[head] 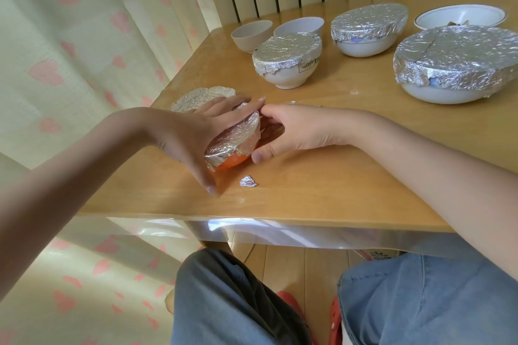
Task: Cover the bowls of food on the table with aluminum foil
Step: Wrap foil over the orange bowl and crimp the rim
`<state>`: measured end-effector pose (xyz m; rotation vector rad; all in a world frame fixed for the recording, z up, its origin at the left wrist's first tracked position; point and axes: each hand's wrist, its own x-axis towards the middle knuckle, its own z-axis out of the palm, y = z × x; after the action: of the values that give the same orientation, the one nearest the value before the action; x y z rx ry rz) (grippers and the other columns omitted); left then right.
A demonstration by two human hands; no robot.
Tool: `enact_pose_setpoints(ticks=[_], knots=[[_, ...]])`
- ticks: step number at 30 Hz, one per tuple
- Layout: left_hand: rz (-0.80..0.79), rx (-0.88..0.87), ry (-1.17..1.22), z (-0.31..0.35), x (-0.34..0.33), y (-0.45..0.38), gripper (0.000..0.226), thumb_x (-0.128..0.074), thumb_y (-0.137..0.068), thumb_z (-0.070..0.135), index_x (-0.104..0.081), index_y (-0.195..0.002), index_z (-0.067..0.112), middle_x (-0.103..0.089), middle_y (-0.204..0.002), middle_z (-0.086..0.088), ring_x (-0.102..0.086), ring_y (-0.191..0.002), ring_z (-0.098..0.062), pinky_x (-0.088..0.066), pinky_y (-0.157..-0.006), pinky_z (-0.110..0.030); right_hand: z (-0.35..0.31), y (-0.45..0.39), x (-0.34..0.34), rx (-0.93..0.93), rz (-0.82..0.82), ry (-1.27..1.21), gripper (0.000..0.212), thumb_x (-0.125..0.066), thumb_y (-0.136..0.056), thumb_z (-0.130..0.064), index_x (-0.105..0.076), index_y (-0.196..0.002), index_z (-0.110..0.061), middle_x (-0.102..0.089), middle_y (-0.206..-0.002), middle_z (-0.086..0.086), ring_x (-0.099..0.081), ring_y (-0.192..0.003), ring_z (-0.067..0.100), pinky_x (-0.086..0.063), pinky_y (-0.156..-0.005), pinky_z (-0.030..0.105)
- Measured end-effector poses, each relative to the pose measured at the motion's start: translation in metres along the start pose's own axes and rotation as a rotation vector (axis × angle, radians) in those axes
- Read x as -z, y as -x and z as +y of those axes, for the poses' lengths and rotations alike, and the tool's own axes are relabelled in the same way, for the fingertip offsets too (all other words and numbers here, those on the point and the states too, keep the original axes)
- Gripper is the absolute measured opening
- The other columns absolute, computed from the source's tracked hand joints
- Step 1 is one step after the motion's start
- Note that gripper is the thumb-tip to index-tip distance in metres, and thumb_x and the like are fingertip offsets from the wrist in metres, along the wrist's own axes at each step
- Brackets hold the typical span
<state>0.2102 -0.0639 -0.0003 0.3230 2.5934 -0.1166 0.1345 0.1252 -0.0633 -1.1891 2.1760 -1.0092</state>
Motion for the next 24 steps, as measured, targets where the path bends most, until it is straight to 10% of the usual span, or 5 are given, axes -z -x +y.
enact_pose_setpoints(ticks=[13, 24], knots=[[0.103, -0.028, -0.090, 0.006, -0.008, -0.001, 0.139, -0.081, -0.069, 0.023, 0.043, -0.109, 0.071, 0.016, -0.138, 0.038, 0.015, -0.140, 0.001, -0.005, -0.117, -0.039, -0.002, -0.001, -0.021, 0.077, 0.314, 0.004, 0.051, -0.081, -0.058, -0.055, -0.061, -0.093, -0.024, -0.066, -0.095, -0.012, -0.060, -0.091, 0.006, -0.044, -0.075, 0.018], [0.085, -0.040, -0.135, 0.003, -0.008, -0.003, 0.138, -0.081, -0.070, 0.023, 0.045, -0.108, 0.068, 0.018, -0.138, 0.037, 0.016, -0.138, 0.003, -0.006, -0.117, -0.040, 0.011, -0.008, -0.012, 0.110, 0.269, -0.141, 0.036, -0.087, -0.060, -0.030, -0.052, -0.063, -0.020, -0.072, -0.082, 0.005, -0.056, -0.075, 0.001, -0.047, -0.076, 0.027]])
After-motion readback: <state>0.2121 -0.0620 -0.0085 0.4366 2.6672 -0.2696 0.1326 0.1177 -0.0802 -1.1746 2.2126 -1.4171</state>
